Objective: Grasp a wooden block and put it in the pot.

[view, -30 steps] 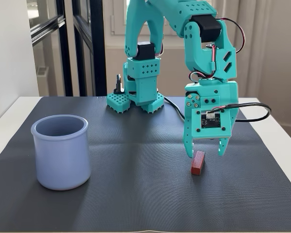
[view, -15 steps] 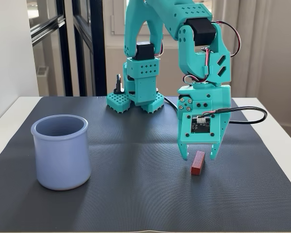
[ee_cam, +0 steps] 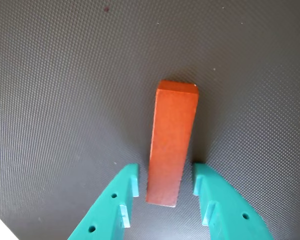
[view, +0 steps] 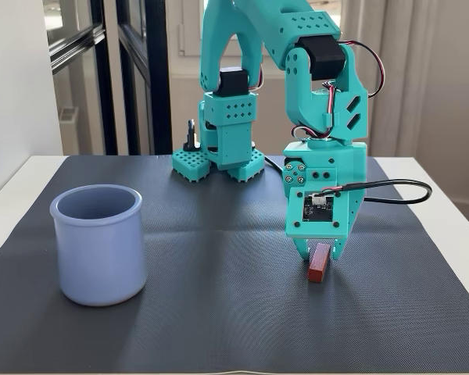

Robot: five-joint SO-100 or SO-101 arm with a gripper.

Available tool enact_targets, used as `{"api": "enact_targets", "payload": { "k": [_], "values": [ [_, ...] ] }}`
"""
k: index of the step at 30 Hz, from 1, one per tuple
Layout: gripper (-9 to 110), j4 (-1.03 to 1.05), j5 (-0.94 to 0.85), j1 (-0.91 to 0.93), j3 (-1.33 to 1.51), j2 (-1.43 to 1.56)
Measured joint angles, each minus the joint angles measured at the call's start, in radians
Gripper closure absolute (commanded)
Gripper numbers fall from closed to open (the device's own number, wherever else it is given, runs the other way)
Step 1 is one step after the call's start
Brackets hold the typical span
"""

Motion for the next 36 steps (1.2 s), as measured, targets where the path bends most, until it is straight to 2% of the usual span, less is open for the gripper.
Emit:
{"api": "enact_targets", "payload": {
  "k": [6, 17, 25, 36],
  "values": [
    [99, 0.000, 0.000, -0.002, 0.002, -0.005],
    [100, 0.000, -0.003, -0.006, 0.002, 0.009],
    [100, 0.002, -0.107, 0.041, -0.012, 0.120],
    [100, 0.002, -0.308, 0.219, -0.012, 0.301]
  ]
}}
